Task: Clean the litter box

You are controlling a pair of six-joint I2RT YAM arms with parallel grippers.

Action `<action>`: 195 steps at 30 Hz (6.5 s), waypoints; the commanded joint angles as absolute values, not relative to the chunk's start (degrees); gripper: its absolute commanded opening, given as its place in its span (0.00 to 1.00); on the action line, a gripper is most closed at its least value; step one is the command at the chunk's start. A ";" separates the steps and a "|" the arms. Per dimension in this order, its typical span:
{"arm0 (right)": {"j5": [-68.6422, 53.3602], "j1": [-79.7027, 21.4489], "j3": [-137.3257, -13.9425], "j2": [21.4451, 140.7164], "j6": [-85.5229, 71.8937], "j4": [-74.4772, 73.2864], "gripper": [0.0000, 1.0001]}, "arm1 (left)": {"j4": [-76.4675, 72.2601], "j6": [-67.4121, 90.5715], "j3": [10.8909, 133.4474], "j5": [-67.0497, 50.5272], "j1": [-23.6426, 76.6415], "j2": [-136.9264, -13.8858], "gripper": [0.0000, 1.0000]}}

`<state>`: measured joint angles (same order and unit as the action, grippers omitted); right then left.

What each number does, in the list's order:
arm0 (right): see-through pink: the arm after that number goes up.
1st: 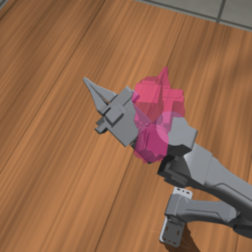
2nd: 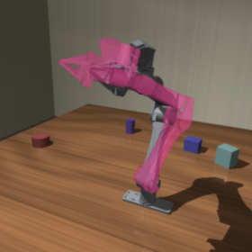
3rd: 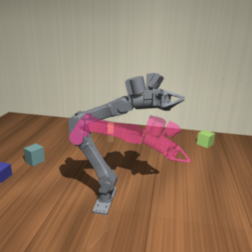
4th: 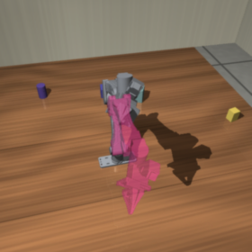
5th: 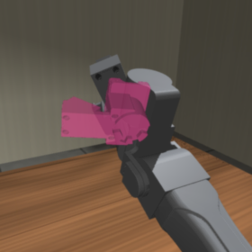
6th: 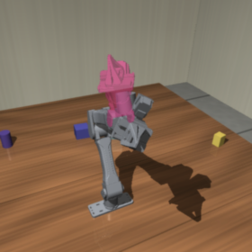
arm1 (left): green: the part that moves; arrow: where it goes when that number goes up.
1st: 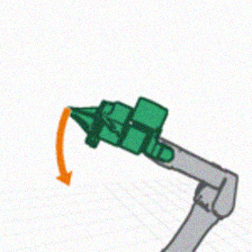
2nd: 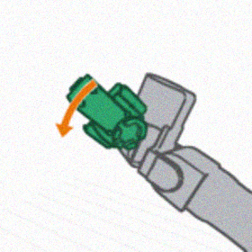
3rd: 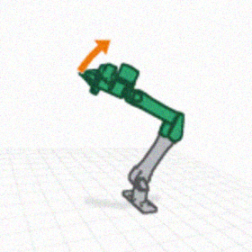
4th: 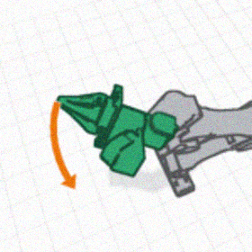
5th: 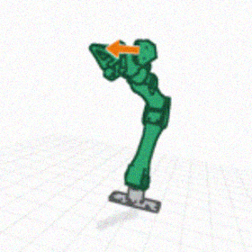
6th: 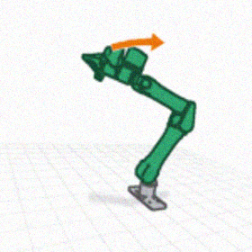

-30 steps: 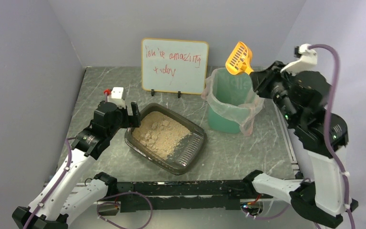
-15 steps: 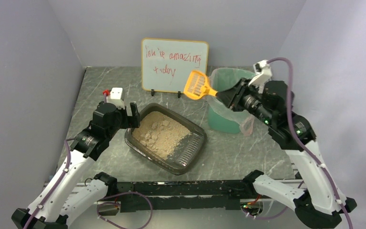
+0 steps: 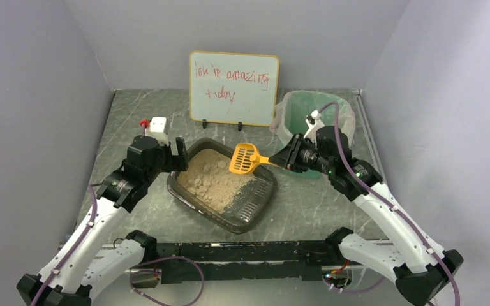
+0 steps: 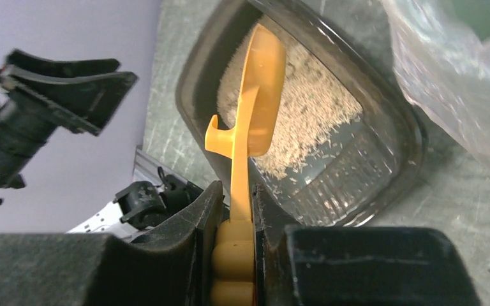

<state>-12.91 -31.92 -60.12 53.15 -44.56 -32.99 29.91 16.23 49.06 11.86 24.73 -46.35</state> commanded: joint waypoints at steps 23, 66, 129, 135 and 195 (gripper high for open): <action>-11.96 -40.21 -45.37 59.66 -57.64 -18.22 0.00 | 31.50 19.38 50.25 15.71 23.13 -57.75 0.89; 4.27 -52.48 -48.18 50.19 -63.24 -29.32 0.00 | 30.96 18.46 50.44 11.90 21.71 -60.33 0.84; 7.00 -59.65 -23.48 83.40 -77.80 48.15 0.00 | 31.36 17.34 51.15 8.72 21.27 -69.05 0.55; 8.52 -59.08 -20.49 80.26 -77.65 48.91 0.00 | 31.38 17.49 51.07 9.64 21.27 -66.81 0.70; 2.05 -49.81 8.55 42.52 -80.02 60.58 0.00 | 28.27 16.88 49.68 12.82 21.27 -56.34 0.95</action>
